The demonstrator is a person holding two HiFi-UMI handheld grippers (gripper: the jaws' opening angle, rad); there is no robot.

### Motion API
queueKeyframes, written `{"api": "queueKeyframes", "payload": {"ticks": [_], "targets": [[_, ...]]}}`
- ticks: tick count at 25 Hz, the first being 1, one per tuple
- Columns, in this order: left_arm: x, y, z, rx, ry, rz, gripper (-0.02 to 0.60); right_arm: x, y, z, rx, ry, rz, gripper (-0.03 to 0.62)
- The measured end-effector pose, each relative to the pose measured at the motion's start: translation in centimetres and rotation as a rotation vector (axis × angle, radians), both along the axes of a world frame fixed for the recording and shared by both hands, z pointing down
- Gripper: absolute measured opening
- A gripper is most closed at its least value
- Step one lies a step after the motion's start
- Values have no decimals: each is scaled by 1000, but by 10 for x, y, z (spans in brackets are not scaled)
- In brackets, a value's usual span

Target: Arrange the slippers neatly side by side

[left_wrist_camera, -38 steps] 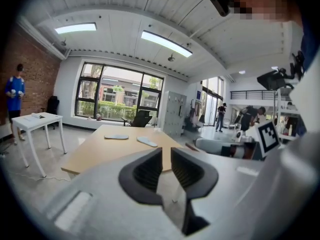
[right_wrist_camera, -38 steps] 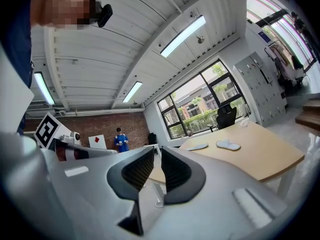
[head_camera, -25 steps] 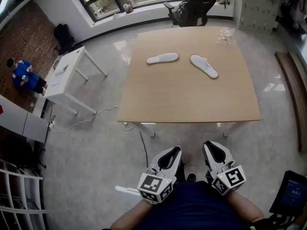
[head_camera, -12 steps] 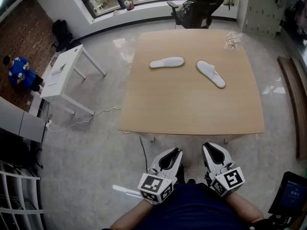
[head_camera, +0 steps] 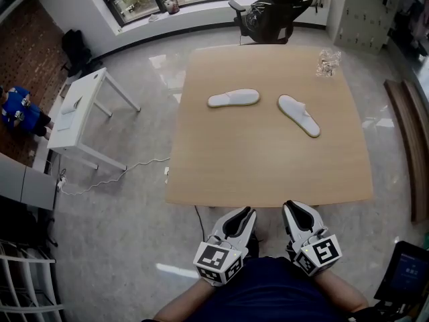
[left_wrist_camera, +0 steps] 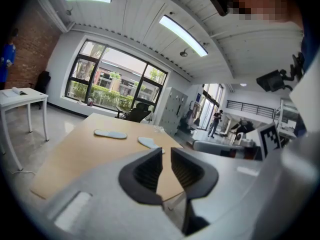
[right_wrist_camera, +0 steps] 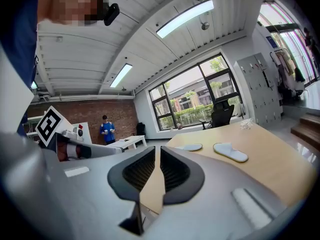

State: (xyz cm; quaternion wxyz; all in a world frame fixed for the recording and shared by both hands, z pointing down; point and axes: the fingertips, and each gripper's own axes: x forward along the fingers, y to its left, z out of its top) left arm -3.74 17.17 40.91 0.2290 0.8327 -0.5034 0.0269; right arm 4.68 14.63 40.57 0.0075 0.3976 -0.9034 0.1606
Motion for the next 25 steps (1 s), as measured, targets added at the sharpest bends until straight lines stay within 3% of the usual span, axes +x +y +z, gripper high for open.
{"api": "queueKeyframes", "payload": {"ticks": [13, 25], "targets": [[-40, -77, 4, -1, 32, 72, 52, -36, -69, -1, -22, 41, 80, 38], [-57, -108, 9, -19, 35, 62, 52, -43, -100, 7, -58, 40, 94, 37]]}}
